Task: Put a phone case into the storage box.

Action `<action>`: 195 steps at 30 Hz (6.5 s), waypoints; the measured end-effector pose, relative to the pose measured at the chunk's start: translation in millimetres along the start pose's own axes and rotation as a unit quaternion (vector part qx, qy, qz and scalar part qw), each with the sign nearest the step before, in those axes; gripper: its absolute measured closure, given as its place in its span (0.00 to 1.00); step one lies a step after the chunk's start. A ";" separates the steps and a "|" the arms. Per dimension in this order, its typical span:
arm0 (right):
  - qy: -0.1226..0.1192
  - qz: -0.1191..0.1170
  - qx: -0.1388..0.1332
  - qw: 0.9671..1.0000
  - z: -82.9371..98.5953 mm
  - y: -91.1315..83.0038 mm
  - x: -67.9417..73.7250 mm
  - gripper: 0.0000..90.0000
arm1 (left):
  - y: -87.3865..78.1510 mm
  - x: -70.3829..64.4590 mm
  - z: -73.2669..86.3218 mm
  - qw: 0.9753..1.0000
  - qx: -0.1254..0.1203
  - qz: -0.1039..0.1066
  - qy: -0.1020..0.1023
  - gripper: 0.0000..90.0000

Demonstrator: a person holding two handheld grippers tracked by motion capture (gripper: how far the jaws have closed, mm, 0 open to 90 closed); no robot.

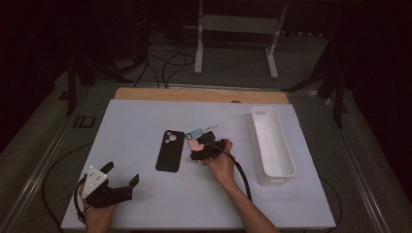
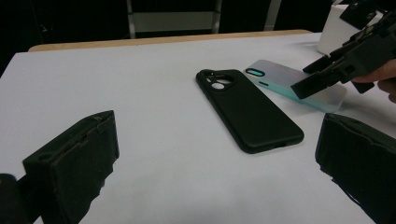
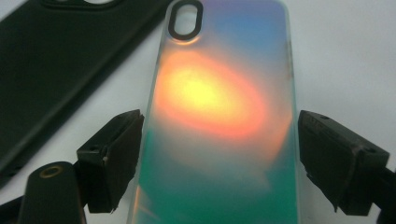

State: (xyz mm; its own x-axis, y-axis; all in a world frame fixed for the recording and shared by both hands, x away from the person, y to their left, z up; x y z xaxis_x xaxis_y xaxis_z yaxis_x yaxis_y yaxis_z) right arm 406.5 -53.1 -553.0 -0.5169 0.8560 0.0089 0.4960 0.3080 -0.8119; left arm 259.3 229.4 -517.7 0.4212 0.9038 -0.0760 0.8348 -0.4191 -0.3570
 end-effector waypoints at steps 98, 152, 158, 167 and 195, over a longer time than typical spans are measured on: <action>-0.094 -0.165 -0.186 0.964 -7.4 -99.2 69.8 0.18 | 94.1 -70.6 -71.7 0.944 0.049 0.264 -0.190 0.66; -0.095 -0.162 -0.224 0.956 -42.9 -124.1 70.9 0.14 | 87.9 -95.0 -70.9 0.978 0.031 0.195 -0.063 0.95; -0.092 -0.162 -0.220 0.958 -44.9 -119.8 75.0 0.14 | 87.7 -99.8 -70.0 0.978 0.030 0.202 -0.052 0.95; -0.086 -0.162 -0.218 0.959 -45.1 -115.2 77.1 0.15 | 88.5 -101.8 -70.3 0.977 0.029 0.203 -0.056 0.95; -0.083 -0.142 -0.232 0.959 -40.5 -117.3 71.0 0.18 | 82.9 -95.6 -62.9 0.992 0.031 0.121 0.009 0.22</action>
State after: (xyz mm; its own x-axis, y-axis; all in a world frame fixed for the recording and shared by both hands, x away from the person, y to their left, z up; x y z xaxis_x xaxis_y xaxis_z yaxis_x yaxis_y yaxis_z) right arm 339.8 -11.6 -433.5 -0.7623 0.6438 0.0666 0.5554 0.7035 -0.4435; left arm 310.5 102.8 -481.5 0.6131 0.7757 -0.1497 0.6860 -0.6167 -0.3861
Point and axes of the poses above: each handheld gripper's, and its own axes: y roughly forward along the jaws, z roughly out of its underside, x roughly to its left, the point moved 5 cm from there along y, roughly forward along the jaws
